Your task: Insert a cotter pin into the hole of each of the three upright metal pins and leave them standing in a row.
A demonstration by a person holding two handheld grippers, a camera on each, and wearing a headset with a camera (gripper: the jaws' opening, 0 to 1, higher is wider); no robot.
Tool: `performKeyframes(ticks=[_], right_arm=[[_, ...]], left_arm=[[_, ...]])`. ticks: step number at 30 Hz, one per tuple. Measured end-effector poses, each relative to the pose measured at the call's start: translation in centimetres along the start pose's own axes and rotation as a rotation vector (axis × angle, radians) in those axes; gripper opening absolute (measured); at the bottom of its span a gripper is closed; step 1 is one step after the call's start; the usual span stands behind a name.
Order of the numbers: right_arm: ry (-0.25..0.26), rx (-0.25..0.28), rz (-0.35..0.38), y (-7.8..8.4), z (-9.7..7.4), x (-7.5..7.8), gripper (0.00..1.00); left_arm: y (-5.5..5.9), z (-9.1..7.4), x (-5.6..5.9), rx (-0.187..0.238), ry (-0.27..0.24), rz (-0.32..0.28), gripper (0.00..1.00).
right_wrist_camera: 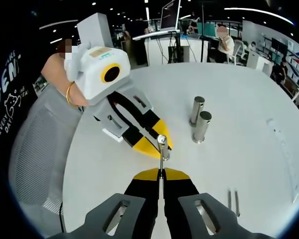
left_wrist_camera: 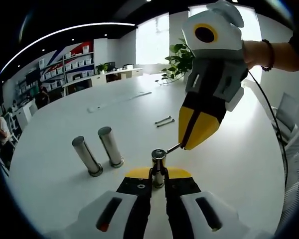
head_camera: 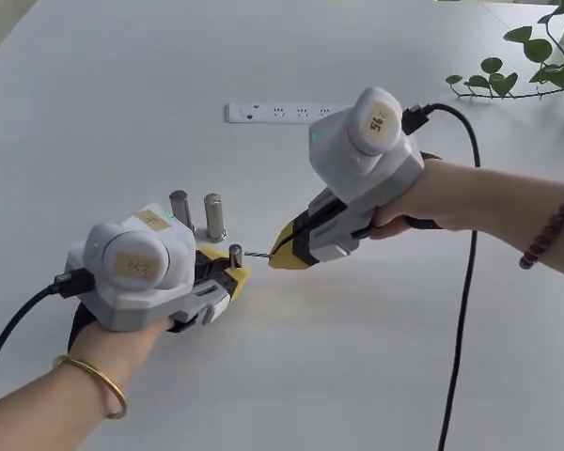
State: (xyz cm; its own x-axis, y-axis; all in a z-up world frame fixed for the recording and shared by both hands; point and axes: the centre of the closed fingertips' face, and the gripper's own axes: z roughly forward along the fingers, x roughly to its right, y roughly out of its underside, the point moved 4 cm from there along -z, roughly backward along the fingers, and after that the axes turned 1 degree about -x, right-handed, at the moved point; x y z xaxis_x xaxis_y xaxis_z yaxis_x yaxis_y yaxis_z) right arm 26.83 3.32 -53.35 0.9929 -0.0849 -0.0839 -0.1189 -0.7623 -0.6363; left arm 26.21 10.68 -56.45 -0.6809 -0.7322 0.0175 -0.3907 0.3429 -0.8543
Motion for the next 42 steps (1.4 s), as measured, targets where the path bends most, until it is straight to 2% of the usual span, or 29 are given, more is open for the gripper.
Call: performKeyframes(ticks=[2,15,22,31,37,42], right_arm=[[0.001,0.001,-0.001,-0.1,0.1,0.1,0.0],[0.006,-0.023,-0.027,-0.3,0.3,0.2,0.0],[0.01,-0.01,-0.023,-0.7,0.1,0.3,0.0],[0.008,-0.036,-0.047,-1.1,0.4,0.2,0.0],[0.027,-0.089,-0.116,-1.5,0.7,0.3,0.0],[0.027,-0.105,-0.155,-1.7,1.2,0.5,0.0]], left_arm=[[0.0,0.0,0.0,0.004,0.001,-0.022,0.08],[0.2,0.0,-0.2,0.013,-0.006,-0.016,0.07],[0.3,0.1,-0.2,0.018,-0.006,-0.024,0.07],[0.3,0.1,-0.2,0.022,-0.004,-0.022,0.07],[0.3,0.2,-0.1,0.028,-0.006,-0.011,0.07],[0.3,0.2,-0.1,0.027,-0.009,-0.003,0.07]])
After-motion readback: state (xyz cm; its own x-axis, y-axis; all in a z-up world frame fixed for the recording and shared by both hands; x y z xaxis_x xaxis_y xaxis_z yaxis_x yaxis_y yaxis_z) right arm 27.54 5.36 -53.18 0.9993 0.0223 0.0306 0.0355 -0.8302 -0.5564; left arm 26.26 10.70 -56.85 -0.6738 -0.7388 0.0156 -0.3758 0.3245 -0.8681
